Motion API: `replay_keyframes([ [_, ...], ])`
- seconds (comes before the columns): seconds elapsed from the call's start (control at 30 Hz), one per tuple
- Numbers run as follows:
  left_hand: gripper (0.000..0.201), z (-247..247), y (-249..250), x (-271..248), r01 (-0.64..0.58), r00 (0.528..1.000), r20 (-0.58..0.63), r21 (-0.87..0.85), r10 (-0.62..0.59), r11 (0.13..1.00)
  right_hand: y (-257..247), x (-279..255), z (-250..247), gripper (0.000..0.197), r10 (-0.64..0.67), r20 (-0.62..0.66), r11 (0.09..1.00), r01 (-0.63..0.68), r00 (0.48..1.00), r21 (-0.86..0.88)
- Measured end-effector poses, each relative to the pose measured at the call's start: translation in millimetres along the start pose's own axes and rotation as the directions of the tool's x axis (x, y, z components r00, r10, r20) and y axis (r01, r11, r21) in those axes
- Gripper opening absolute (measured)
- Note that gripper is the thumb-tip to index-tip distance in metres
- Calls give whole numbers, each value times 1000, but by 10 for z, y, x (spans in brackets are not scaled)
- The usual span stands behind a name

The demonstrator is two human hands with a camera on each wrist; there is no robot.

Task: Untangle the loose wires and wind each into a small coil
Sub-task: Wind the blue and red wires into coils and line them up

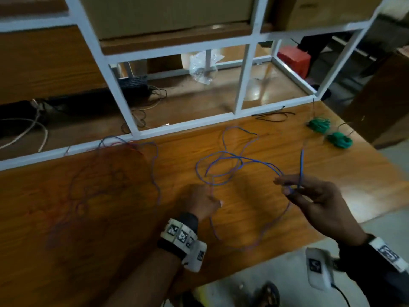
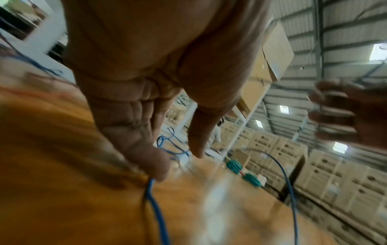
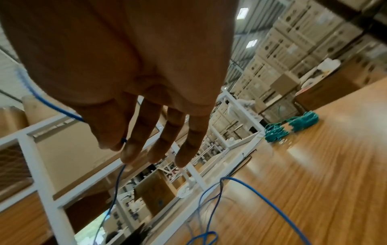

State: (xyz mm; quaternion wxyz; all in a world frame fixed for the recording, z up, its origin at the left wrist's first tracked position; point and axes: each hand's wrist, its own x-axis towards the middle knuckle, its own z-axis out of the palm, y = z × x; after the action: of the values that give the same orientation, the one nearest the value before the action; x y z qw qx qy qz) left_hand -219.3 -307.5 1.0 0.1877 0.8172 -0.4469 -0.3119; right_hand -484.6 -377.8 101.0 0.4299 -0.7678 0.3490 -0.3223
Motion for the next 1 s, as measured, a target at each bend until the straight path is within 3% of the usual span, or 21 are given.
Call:
replay_keyframes([
  [0.1,29,524,389,-23,-15,999,36,1,14,1000,158,47,-201,26,-57,109,984,38,992,174],
  [0.17,34,834,668,-47,-3,997,82,-151,16,988,247,81,-371,30,-92,161,966,48,983,255],
  [0.23,43,1108,946,-43,-74,987,120,-268,110,960,328,99,-534,40,-98,180,945,35,979,326],
  [0.3,46,1211,1273,-120,-169,964,139,-335,226,927,391,99,-674,50,-27,204,905,-63,979,420],
  [0.33,45,1243,1390,-132,-205,954,131,-366,269,908,422,103,-730,51,21,231,877,-129,973,463],
  [0.47,48,1201,1386,-257,-141,967,131,-437,218,888,566,80,-888,48,179,292,765,-319,939,559],
  [0.57,8,1092,1103,-649,-125,974,130,-360,183,924,657,-15,-871,27,264,249,746,-361,932,560],
  [0.6,9,1001,1042,-838,-134,972,138,-333,189,933,711,-46,-847,25,278,214,758,-350,937,550],
  [0.67,22,714,1092,-1185,-196,981,-71,-370,182,908,810,-88,-791,27,275,151,801,-313,950,510],
  [0.73,33,449,1217,-1262,-292,914,-376,-343,155,893,815,-112,-742,34,206,151,861,-252,967,441],
  [0.77,39,338,1329,-1223,-372,854,-466,-240,229,897,778,-117,-716,38,153,167,890,-209,974,406],
  [0.83,44,199,1567,-1084,-498,811,-404,-96,423,862,644,-109,-668,43,54,184,934,-115,981,338],
  [0.9,17,146,1693,-931,-571,807,-270,-132,525,810,476,-98,-632,39,-11,155,959,-34,988,283],
  [1.0,15,65,1637,-680,-634,773,-245,-246,585,733,326,-115,-629,28,26,52,944,-41,998,327],
])
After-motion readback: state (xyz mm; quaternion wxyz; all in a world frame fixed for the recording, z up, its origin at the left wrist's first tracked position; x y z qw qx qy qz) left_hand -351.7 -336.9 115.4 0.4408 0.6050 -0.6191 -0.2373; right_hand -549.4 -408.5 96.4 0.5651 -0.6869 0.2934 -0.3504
